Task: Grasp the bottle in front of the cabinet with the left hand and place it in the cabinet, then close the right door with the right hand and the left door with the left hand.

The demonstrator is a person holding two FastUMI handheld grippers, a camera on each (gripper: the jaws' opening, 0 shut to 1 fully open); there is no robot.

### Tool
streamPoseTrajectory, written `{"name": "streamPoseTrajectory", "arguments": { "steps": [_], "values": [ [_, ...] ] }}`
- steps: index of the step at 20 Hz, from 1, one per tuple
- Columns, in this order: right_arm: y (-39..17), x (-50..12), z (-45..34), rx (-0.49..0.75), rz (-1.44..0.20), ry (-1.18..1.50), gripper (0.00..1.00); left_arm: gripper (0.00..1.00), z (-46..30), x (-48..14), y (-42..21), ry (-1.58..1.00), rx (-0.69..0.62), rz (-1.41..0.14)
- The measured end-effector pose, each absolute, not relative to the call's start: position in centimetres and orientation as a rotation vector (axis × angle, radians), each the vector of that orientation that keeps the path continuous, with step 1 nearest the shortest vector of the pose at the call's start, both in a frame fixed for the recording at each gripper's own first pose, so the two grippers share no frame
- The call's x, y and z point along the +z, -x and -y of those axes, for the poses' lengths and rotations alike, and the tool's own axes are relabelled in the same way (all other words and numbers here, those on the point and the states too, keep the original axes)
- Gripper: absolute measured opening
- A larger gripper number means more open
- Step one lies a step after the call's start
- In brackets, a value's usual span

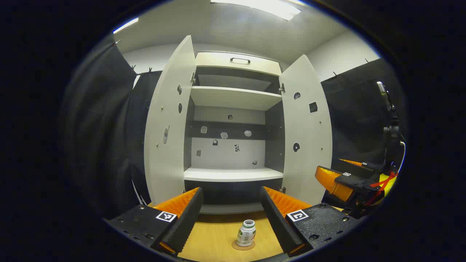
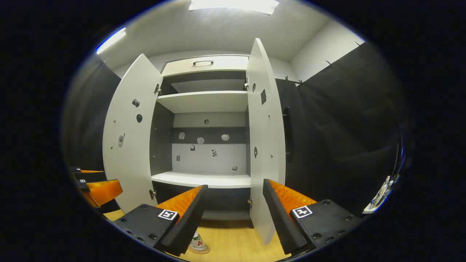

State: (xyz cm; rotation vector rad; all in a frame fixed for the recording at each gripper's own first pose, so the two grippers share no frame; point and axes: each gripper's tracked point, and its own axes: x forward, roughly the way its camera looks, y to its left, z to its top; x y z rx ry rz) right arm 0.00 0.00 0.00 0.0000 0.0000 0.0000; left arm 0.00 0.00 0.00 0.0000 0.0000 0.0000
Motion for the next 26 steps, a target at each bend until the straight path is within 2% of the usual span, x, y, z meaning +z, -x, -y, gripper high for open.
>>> {"name": "streamPoseTrajectory", "arguments": {
  "steps": [2,3,5,7,8,10,19,26],
  "values": [
    [0.2,0.1,-0.4,0.020,-0.026,-0.026,0.98,0.95,-0.7,1.2,0.0,0.005,0.030,0.029],
    [0.2,-0.3,-0.3,0.023,-0.055,-0.047,0.94,0.95,-0.9,1.7,-0.1,0.017,0.041,0.036],
    [0.5,-1.3,-0.2,0.022,-0.123,-0.090,0.98,0.95,-1.0,2.0,-0.2,0.041,0.056,0.027],
    [0.9,-2.2,0.3,0.006,-0.176,-0.122,0.94,0.92,-1.3,2.7,-0.3,0.051,0.068,0.034],
    [1.1,-2.5,0.6,-0.001,-0.192,-0.131,0.98,0.95,-1.3,3.0,-0.4,0.051,0.071,0.043],
    [1.3,-3.1,1.6,-0.029,-0.211,-0.146,0.98,0.95,-0.9,2.7,-0.6,0.047,0.065,0.041],
    [1.5,-2.9,2.4,-0.059,-0.196,-0.078,0.98,0.95,0.2,1.5,-1.4,0.080,0.035,0.019],
    [1.6,-3.6,2.4,-0.061,-0.209,-0.017,0.98,0.95,0.3,-3.3,-2.8,0.096,0.030,0.000]
  ]
}}
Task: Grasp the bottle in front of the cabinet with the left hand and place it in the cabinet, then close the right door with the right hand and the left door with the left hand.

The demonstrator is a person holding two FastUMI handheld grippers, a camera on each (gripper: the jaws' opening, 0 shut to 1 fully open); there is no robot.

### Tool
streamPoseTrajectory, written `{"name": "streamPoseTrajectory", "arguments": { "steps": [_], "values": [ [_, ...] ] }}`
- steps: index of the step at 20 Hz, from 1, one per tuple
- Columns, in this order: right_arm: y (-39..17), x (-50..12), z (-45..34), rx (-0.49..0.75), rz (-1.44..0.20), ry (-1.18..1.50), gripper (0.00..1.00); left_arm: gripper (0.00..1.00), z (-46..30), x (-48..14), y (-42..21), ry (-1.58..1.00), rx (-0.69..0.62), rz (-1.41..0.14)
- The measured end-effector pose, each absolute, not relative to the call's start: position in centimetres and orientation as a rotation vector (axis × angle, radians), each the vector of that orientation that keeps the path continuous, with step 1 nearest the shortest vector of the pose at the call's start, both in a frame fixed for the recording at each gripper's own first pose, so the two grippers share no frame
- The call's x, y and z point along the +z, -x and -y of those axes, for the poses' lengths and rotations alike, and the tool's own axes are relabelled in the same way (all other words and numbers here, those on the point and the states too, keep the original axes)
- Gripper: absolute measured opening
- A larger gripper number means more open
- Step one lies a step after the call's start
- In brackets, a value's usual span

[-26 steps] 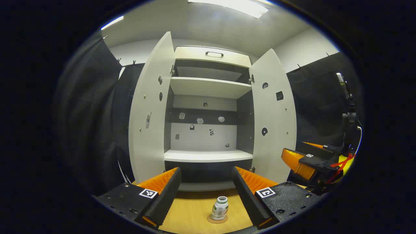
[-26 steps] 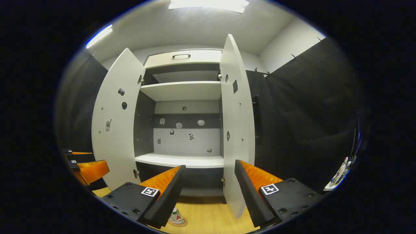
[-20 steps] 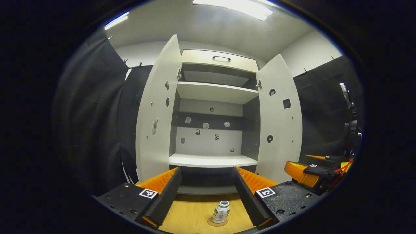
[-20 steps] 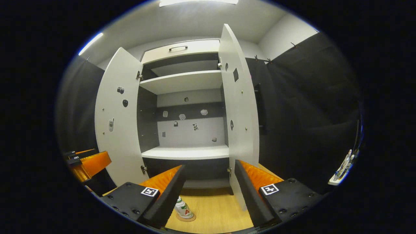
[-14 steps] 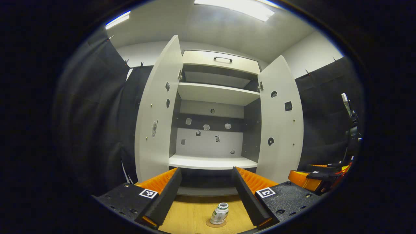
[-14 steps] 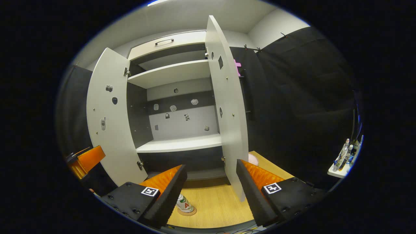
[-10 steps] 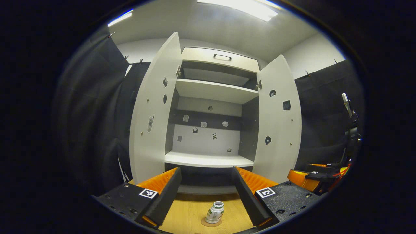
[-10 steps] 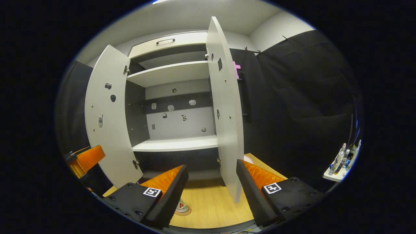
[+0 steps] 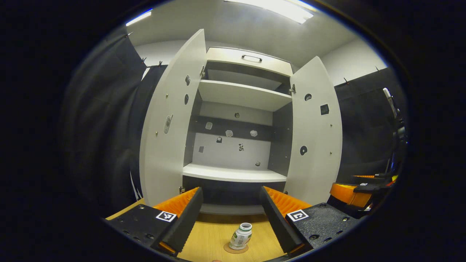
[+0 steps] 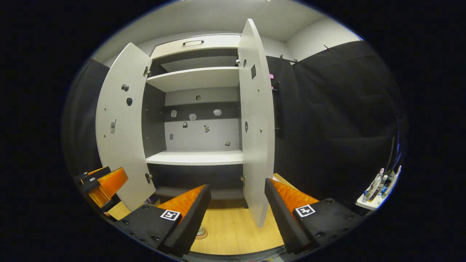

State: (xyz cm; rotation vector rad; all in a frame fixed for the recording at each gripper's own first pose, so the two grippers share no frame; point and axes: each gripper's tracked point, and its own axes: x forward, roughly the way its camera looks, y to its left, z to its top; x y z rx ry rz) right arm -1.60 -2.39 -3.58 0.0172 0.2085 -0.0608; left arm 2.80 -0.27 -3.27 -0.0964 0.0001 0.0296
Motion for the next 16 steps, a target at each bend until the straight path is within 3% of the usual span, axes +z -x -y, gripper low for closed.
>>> {"name": "streamPoseTrajectory", "arguments": {
  "steps": [8,16],
  "values": [
    [1.6,-3.4,3.5,-0.081,-0.203,0.002,0.98,0.97,4.2,-13.6,-5.3,0.101,-0.097,-0.114],
    [2.3,-3.0,6.9,-0.148,-0.200,0.063,0.96,0.95,5.5,-25.5,-8.3,0.097,-0.099,-0.318]
  ]
}}
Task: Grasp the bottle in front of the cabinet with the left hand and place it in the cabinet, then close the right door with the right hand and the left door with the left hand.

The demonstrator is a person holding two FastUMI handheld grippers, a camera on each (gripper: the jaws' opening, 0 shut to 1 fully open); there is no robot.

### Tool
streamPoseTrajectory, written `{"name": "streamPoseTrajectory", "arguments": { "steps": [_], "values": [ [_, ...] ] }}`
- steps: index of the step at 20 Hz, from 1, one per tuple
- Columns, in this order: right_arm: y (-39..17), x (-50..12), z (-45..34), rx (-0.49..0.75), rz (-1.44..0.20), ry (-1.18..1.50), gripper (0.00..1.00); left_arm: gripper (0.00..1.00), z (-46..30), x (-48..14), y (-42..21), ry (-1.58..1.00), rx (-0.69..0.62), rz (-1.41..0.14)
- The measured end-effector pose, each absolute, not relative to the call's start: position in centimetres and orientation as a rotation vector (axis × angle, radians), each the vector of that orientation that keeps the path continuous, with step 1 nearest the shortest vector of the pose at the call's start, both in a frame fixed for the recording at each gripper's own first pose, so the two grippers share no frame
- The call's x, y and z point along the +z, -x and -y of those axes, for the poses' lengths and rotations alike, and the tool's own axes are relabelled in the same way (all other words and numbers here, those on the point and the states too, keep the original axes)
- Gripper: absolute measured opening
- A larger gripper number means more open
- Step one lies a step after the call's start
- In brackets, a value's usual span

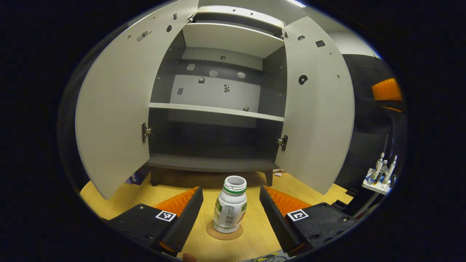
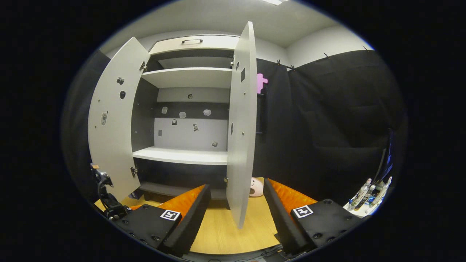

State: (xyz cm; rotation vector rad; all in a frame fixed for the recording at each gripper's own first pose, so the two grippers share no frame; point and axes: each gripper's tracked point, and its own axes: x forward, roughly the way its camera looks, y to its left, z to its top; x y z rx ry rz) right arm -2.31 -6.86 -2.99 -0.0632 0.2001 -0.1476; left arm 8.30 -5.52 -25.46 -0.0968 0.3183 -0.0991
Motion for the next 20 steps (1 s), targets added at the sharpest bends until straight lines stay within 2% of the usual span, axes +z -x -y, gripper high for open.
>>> {"name": "streamPoseTrajectory", "arguments": {
  "steps": [6,12,14,15,16,20],
  "values": [
    [3.4,-3.6,8.6,-0.182,-0.222,0.069,0.96,0.95,6.8,-30.9,-9.9,0.088,-0.112,-0.423],
    [4.4,-4.6,9.0,-0.185,-0.257,0.059,0.96,0.95,5.8,-35.1,-10.1,0.083,-0.060,-0.523],
    [4.4,-4.9,8.8,-0.182,-0.266,0.053,0.96,0.94,6.4,-36.0,-9.9,0.094,-0.099,-0.564],
    [4.3,-4.9,8.6,-0.177,-0.267,0.051,0.96,0.83,6.6,-36.1,-9.9,0.085,-0.100,-0.581],
    [4.3,-5.0,8.3,-0.172,-0.267,0.051,0.96,0.79,6.5,-35.7,-9.8,0.082,-0.111,-0.578],
    [4.3,-5.3,7.5,-0.150,-0.273,0.051,0.96,0.75,6.1,-33.6,-9.7,0.127,-0.124,-0.582]
  ]
}}
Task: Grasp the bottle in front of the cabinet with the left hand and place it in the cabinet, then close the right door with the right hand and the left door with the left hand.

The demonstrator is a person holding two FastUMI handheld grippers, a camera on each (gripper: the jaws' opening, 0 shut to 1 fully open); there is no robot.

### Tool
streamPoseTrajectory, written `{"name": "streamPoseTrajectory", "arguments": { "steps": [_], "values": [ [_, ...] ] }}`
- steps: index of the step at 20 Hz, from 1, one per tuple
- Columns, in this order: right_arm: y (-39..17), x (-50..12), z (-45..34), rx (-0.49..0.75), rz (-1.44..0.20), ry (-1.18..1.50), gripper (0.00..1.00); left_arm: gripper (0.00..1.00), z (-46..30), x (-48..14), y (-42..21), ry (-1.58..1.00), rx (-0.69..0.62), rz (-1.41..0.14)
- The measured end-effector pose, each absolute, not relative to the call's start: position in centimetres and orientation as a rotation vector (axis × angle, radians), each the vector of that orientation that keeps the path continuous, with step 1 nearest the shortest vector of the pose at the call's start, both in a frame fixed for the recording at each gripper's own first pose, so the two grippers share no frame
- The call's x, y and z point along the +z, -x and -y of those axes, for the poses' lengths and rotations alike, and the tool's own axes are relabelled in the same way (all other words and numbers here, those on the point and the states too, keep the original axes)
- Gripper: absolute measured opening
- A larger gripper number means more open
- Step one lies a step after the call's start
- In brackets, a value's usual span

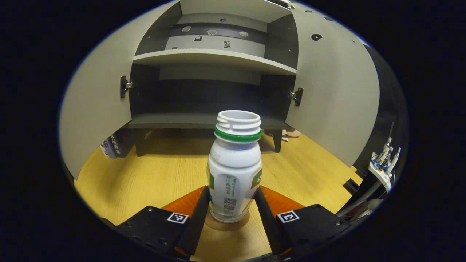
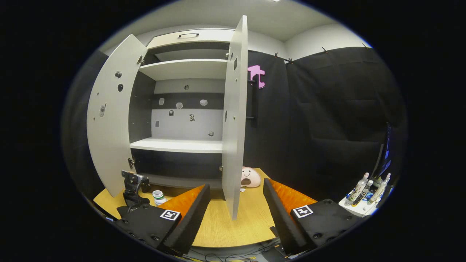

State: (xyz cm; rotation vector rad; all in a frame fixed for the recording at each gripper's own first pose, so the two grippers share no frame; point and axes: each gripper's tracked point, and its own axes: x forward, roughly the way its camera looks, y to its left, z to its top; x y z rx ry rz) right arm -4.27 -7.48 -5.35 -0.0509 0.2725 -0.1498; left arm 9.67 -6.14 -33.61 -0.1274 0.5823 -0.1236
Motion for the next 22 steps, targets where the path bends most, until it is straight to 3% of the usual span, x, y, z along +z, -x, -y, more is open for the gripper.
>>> {"name": "streamPoseTrajectory", "arguments": {
  "steps": [11,22],
  "values": [
    [3.4,-6.3,5.8,-0.098,-0.278,0.032,0.96,0.74,2.0,-20.1,-14.1,0.148,-0.104,-0.442],
    [3.1,-5.8,7.3,-0.127,-0.257,0.013,0.96,0.74,-0.7,-6.3,-21.0,0.133,-0.111,-0.295]
  ]
}}
